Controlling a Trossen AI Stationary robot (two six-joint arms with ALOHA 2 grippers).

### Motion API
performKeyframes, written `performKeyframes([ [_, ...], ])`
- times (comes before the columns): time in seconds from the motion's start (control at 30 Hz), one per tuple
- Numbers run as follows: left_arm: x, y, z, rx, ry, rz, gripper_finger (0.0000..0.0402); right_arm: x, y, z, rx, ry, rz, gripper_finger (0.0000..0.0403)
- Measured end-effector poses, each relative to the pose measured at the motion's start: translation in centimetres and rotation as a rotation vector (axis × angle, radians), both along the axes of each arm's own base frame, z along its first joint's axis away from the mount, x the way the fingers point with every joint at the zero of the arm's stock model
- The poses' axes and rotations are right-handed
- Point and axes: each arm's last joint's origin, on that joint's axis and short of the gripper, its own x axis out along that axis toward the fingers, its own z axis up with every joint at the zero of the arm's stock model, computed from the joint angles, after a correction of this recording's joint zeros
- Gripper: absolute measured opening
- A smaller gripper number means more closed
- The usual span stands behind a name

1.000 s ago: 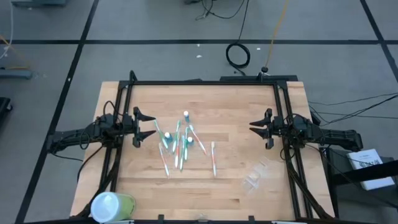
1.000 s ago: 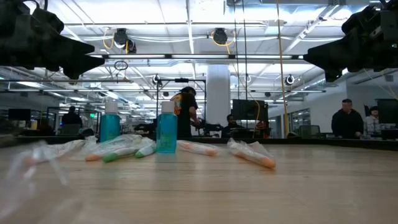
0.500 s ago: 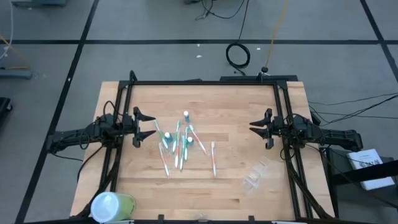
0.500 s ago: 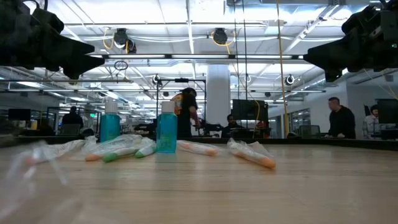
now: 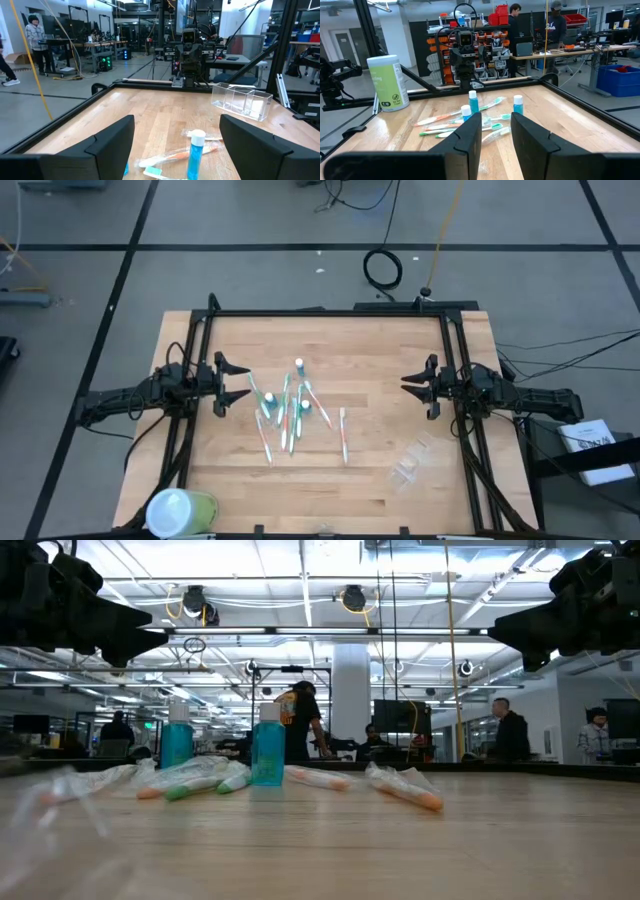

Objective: Pick & Place toothbrushing station

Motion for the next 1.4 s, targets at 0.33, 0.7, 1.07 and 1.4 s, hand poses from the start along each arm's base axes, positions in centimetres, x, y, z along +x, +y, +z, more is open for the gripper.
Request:
performKeyframes([
  [0.33, 0.0, 0.0, 0.0, 0.0, 0.0, 0.0, 0.0296, 0.0, 0.0, 0.0, 0.0, 0.0, 0.0, 0.0098],
  [0.7, 0.0, 0.0, 0.0, 0.0, 0.0, 0.0, 0.0296, 0.0, 0.0, 0.0, 0.0, 0.0, 0.0, 0.0098],
  [1.07, 0.0, 0.0, 0.0, 0.0, 0.0, 0.0, 0.0296, -0.01, 0.0, 0.13, 0.21, -0.034, 0.016, 0.0098],
  [1.4, 0.0, 0.0, 0.01, 0.0, 0.0, 0.0, 0.0296, -0.02, 0.0, 0.2, 0.258, -0.047, 0.02, 0.0098],
])
